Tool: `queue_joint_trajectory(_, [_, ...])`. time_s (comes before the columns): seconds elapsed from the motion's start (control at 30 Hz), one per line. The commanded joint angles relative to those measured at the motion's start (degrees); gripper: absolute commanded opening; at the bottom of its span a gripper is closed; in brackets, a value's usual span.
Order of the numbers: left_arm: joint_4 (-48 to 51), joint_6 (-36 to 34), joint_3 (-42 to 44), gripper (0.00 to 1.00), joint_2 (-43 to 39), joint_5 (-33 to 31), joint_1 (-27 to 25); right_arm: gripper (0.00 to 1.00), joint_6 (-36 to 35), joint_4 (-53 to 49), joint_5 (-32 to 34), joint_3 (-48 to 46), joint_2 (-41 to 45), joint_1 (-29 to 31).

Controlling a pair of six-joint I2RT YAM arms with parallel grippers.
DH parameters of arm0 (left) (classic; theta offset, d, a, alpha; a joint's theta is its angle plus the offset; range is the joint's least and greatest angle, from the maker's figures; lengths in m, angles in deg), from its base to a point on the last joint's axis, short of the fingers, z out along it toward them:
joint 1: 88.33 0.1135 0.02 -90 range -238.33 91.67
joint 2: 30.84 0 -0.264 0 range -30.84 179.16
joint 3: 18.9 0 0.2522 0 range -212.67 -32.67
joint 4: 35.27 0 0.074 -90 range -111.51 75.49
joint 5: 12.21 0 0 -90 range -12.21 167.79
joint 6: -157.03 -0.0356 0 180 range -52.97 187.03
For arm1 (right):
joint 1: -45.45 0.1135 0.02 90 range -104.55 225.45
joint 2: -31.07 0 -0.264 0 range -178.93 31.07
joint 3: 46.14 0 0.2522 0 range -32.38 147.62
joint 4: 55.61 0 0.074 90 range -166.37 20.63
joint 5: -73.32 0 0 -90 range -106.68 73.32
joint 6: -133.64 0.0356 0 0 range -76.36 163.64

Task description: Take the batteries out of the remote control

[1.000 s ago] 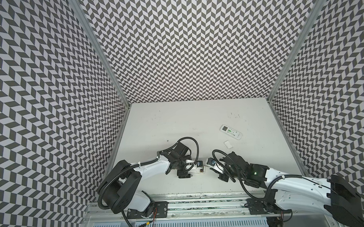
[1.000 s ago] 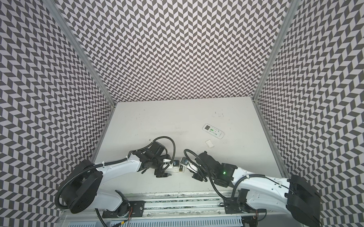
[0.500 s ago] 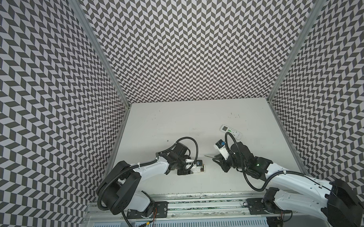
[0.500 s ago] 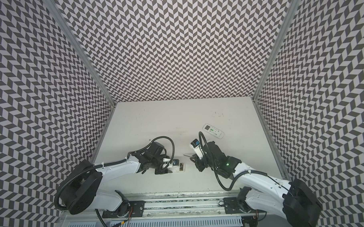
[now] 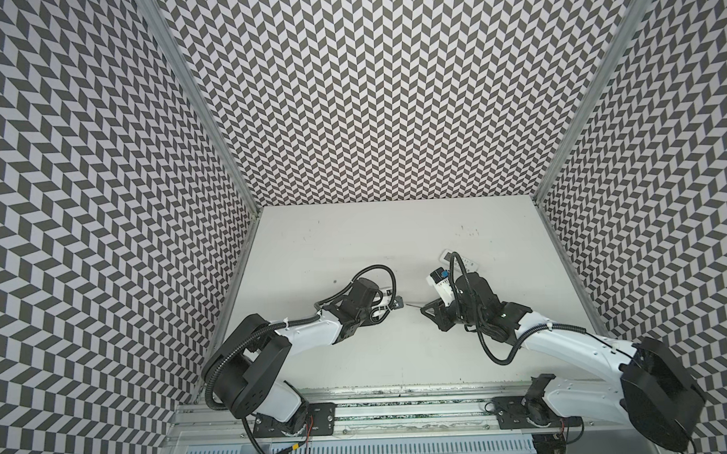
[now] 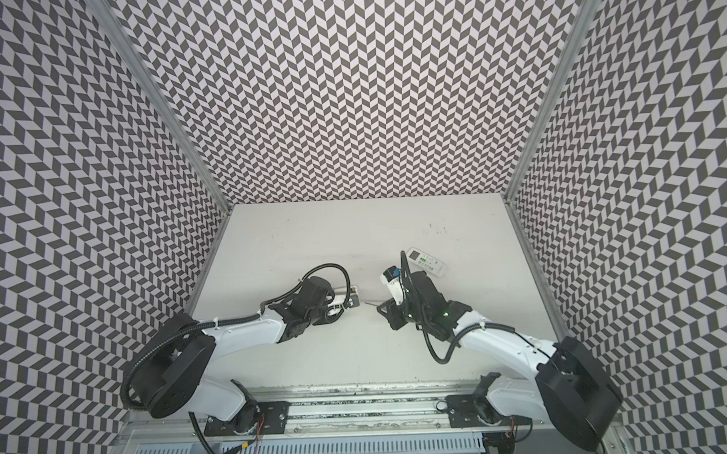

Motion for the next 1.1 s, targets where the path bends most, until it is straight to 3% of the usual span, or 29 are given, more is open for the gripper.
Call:
queue_joint_trajectory(0.0, [-7.42,-1.72,0.86,0.0,-0.59,-9.47,0.09,0.0,0.91,6.15,-2.25,2.82,-2.51,-0.35])
queue_joint_trajectory(0.3, [-6.68,0.0,1.54,0.0,-2.06,-8.3,0.42,0.0,2.5,15.18,-7.29,7.68,-12.54,-0.37])
queue_joint_trajectory(0.6, [-5.84,0.46,1.11,0.0,-2.19,-7.37,0.41,0.0,6.14,21.47,-7.46,10.96,-20.81,-0.06])
queue_joint_trajectory(1.07, [-5.75,0.55,1.49,0.0,-2.68,-7.12,0.39,0.0,4.54,17.65,0.19,12.14,-23.73,0.3])
